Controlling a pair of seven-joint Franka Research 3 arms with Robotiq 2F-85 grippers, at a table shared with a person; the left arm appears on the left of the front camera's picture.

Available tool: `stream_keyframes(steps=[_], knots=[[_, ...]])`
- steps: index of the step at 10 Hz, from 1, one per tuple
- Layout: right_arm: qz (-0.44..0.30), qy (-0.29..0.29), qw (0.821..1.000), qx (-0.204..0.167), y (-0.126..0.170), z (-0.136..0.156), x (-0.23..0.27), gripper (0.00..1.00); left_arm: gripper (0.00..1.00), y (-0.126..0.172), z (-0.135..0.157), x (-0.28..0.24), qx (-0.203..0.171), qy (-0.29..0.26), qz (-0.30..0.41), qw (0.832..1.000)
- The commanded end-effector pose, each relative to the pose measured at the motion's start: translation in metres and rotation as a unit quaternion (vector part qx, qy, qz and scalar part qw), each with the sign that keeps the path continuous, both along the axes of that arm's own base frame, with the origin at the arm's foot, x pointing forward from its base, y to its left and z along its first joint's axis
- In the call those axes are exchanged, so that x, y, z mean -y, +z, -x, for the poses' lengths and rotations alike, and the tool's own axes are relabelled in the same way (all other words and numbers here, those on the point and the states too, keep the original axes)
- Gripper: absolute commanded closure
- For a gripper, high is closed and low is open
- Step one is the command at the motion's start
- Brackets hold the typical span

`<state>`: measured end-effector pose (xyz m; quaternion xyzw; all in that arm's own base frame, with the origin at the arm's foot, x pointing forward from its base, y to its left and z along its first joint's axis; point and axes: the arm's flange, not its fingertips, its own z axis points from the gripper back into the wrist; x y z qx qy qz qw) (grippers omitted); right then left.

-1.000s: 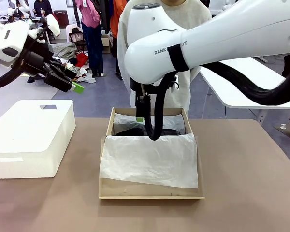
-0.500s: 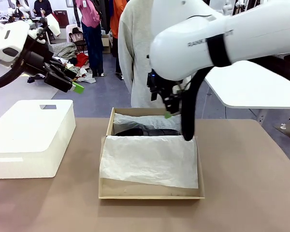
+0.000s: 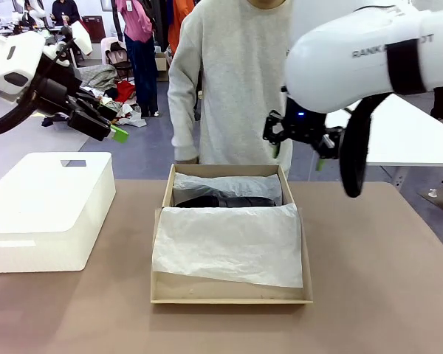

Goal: Pack the shoes into the box.
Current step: Close the Shoes Box.

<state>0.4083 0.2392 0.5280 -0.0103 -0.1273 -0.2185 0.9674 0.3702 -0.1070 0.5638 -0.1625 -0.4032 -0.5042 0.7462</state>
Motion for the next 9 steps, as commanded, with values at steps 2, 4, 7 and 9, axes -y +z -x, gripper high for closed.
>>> stream_keyframes(steps=[2, 4, 7, 9], knots=[[0.053, 0.138, 0.989, -0.019, -0.0017, -0.0059, 0.0362, 0.0, 0.0, -0.0007, -0.0023, -0.001, 0.005, -0.011, 0.007, 1.0], [0.036, 0.148, 0.988, -0.039, -0.0042, -0.0088, 0.0323, 0.0, 0.0, -0.0007, -0.0023, -0.001, 0.005, -0.011, 0.007, 1.0], [0.048, 0.138, 0.989, -0.025, -0.0027, -0.0075, 0.0328, 0.0, 0.0, -0.0007, -0.0023, -0.001, 0.005, -0.011, 0.007, 1.0], [0.048, 0.138, 0.989, -0.025, -0.0027, -0.0075, 0.0328, 0.0, 0.0, -0.0007, -0.0023, -0.001, 0.005, -0.011, 0.007, 1.0]])
